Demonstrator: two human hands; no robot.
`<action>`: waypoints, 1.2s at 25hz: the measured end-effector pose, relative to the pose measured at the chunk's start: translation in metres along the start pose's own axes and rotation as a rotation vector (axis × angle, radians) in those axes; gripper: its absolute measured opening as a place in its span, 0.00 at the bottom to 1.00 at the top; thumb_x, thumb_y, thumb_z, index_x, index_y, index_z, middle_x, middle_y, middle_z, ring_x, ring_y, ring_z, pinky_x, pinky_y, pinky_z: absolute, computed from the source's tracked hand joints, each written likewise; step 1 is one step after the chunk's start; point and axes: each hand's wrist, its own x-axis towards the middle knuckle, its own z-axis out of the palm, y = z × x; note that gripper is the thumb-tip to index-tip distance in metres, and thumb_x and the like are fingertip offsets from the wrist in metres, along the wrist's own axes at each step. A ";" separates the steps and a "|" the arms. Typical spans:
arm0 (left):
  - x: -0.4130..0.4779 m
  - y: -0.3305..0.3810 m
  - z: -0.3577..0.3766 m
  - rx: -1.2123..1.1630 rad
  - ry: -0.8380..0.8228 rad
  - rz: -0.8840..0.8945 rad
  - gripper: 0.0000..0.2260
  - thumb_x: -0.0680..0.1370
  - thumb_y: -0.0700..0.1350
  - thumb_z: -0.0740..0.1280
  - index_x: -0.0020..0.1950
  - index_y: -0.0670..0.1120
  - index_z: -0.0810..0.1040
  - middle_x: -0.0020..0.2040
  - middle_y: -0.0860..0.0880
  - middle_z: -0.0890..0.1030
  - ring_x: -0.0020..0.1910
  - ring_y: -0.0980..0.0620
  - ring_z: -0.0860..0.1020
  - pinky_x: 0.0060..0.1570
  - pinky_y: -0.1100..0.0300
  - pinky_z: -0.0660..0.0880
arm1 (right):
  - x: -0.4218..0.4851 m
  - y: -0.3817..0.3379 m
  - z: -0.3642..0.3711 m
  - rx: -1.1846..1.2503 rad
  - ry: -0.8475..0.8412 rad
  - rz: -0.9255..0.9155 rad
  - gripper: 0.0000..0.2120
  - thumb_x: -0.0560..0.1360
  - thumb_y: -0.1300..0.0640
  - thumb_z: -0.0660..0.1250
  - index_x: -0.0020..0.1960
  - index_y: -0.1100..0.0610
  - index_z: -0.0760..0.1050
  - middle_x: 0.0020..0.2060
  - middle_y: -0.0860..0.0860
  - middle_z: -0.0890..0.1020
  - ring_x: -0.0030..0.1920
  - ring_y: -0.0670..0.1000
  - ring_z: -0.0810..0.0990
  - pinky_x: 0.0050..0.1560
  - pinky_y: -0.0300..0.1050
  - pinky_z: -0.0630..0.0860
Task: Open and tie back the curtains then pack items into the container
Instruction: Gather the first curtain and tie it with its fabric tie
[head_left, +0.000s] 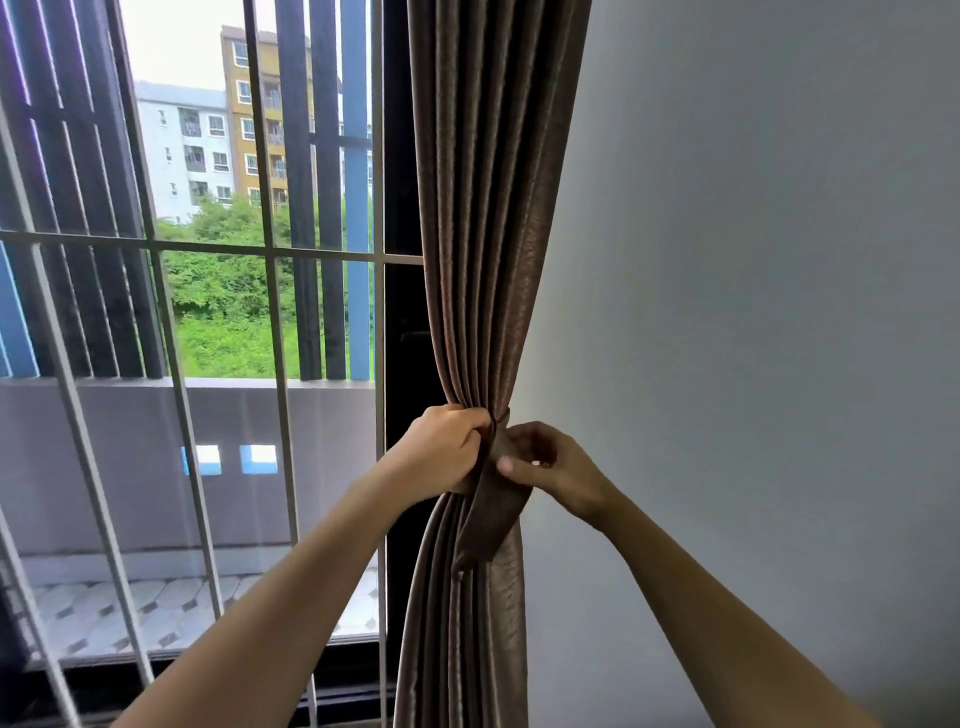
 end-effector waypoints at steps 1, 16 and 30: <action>0.000 -0.002 0.003 0.012 0.012 0.014 0.08 0.78 0.38 0.56 0.46 0.42 0.75 0.45 0.46 0.75 0.43 0.48 0.73 0.41 0.61 0.67 | 0.001 -0.002 -0.002 -0.092 0.007 -0.001 0.32 0.60 0.37 0.73 0.58 0.50 0.73 0.53 0.46 0.80 0.52 0.49 0.79 0.53 0.41 0.77; -0.003 -0.016 0.039 -0.003 0.362 0.081 0.06 0.77 0.44 0.66 0.51 0.44 0.78 0.46 0.49 0.74 0.41 0.51 0.76 0.42 0.64 0.75 | 0.012 0.003 -0.018 -0.188 0.001 -0.118 0.11 0.69 0.56 0.60 0.51 0.51 0.70 0.42 0.55 0.81 0.43 0.58 0.79 0.45 0.51 0.76; 0.011 -0.014 0.044 0.101 0.417 -0.035 0.03 0.77 0.44 0.66 0.47 0.46 0.74 0.45 0.48 0.72 0.43 0.49 0.73 0.38 0.57 0.76 | 0.029 0.084 -0.038 0.830 0.137 0.139 0.11 0.79 0.63 0.58 0.59 0.59 0.75 0.53 0.53 0.81 0.56 0.50 0.79 0.56 0.41 0.76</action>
